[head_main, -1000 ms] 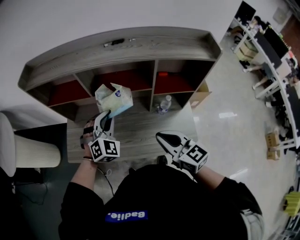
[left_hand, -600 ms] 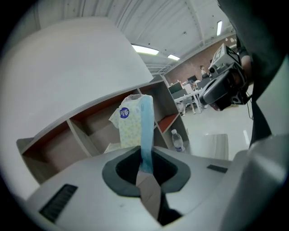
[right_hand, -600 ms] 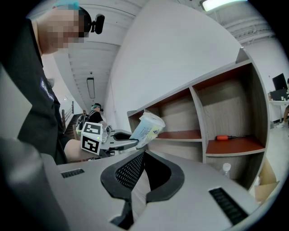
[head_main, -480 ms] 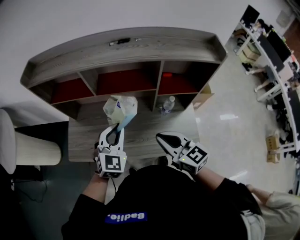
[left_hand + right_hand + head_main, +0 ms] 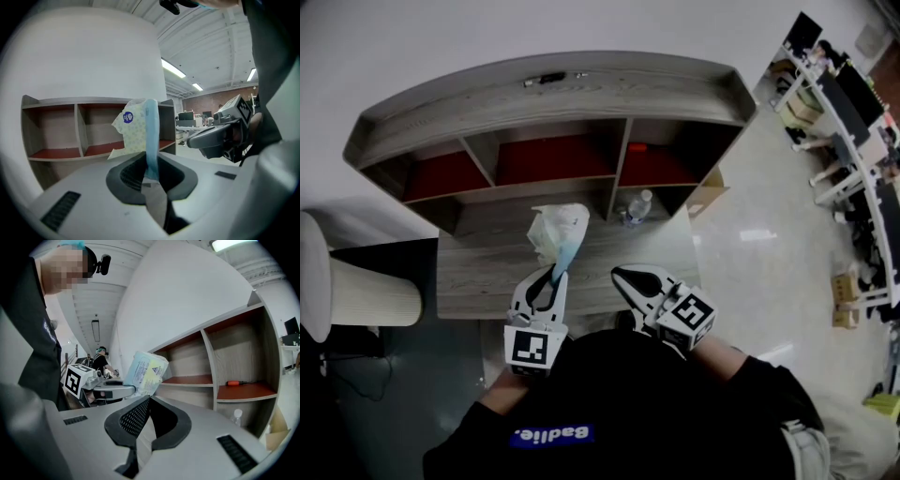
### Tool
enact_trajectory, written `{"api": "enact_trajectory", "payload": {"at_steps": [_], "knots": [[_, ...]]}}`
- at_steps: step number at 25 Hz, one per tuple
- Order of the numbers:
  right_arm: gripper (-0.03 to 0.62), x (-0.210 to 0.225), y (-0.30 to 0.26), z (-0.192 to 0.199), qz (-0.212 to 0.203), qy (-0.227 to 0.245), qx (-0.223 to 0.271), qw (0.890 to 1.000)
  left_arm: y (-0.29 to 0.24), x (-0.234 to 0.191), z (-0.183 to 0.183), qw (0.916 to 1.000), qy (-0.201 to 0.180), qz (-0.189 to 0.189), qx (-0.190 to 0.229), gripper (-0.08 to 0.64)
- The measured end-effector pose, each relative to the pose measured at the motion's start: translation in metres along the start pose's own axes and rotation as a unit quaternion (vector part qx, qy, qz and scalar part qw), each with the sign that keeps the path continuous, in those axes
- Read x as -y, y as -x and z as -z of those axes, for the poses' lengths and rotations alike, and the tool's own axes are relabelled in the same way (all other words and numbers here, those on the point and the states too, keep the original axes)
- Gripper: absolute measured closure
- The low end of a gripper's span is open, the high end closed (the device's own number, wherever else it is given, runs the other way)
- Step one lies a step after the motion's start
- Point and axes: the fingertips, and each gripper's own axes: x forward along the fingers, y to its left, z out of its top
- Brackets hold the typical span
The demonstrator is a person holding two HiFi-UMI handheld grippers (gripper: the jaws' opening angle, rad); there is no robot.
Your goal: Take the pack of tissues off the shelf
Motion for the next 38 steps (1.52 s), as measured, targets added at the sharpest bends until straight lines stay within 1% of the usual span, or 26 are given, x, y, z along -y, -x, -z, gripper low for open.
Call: {"api": "enact_trajectory", "payload": {"at_steps": [6,12,21,27,38], "knots": [[0.563,-0.007,0.002,0.005,0.005,0.004,0.005,1.000,0.009,0.017,0.005,0.9994,0.032,0.012,0.004,0.515],[0.563,-0.014,-0.001,0.007,0.006,0.009,0.006,1.000,0.008,0.027,0.005,0.9976,0.057,0.036,0.013,0.515],[0.563,-0.014,-0.004,0.002,0.004,0.013,0.008,1.000,0.008,0.023,0.003,0.9967,0.065,0.046,0.013,0.515],[0.563,-0.013,-0.001,-0.001,0.003,0.015,0.013,1.000,0.012,0.018,-0.004,0.9969,0.066,0.040,0.017,0.515],[0.563,-0.018,-0.001,-0.002,0.000,0.016,0.013,1.000,0.017,0.021,-0.004,0.9968,0.068,0.035,0.020,0.515]]}}
